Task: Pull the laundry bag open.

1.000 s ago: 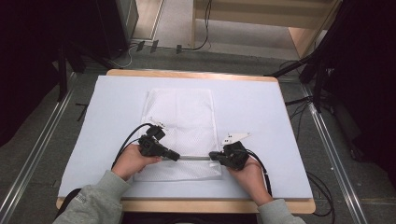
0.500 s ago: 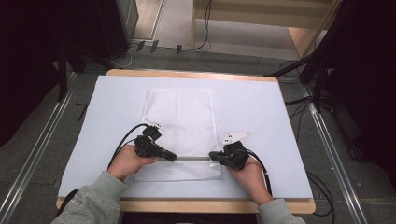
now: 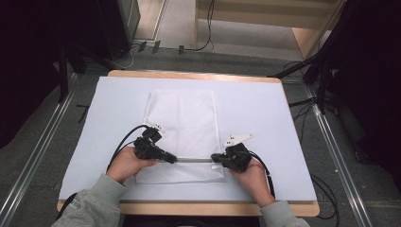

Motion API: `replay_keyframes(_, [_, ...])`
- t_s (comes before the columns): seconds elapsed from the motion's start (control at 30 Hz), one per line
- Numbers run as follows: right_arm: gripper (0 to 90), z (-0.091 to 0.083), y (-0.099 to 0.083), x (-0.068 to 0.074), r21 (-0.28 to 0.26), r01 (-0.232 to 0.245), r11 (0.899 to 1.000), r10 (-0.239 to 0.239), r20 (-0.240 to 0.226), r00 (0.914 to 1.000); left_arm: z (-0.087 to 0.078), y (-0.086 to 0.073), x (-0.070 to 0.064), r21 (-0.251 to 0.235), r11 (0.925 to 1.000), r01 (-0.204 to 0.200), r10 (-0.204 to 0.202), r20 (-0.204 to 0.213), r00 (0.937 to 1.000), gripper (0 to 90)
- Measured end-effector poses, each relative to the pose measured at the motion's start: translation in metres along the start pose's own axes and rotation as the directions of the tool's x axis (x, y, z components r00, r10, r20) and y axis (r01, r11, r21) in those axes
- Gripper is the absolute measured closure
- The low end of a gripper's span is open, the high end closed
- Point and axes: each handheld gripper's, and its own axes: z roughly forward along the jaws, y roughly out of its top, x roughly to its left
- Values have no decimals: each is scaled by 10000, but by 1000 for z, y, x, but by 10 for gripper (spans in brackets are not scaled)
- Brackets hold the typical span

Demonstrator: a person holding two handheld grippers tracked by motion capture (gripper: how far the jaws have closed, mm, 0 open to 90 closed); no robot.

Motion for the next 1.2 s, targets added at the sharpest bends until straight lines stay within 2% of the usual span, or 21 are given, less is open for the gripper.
replay_keyframes(0.17, [895,0,0,-1,-13,-3,10000,3,-45,10000,-8,-4,2,-131,9999,69,-69,-2,10000,880])
replay_keyframes(0.5, [893,0,0,-1,-35,10,10000,-10,-43,10000,-13,-9,7,-91,9998,156,-156,-105,9998,879])
replay_keyframes(0.67, [891,0,-1,-2,-76,-73,9999,72,-135,9999,-19,-13,9,-216,9995,226,-230,-164,9996,879])
replay_keyframes(1.03, [883,0,-1,-1,-79,91,9999,-92,-85,9999,-24,-17,12,-407,9984,404,-414,-248,9988,879])
replay_keyframes(1.2, [883,0,-1,-1,-14,123,9999,-124,-90,9999,-24,-19,12,-387,9987,335,-346,-286,9990,879])
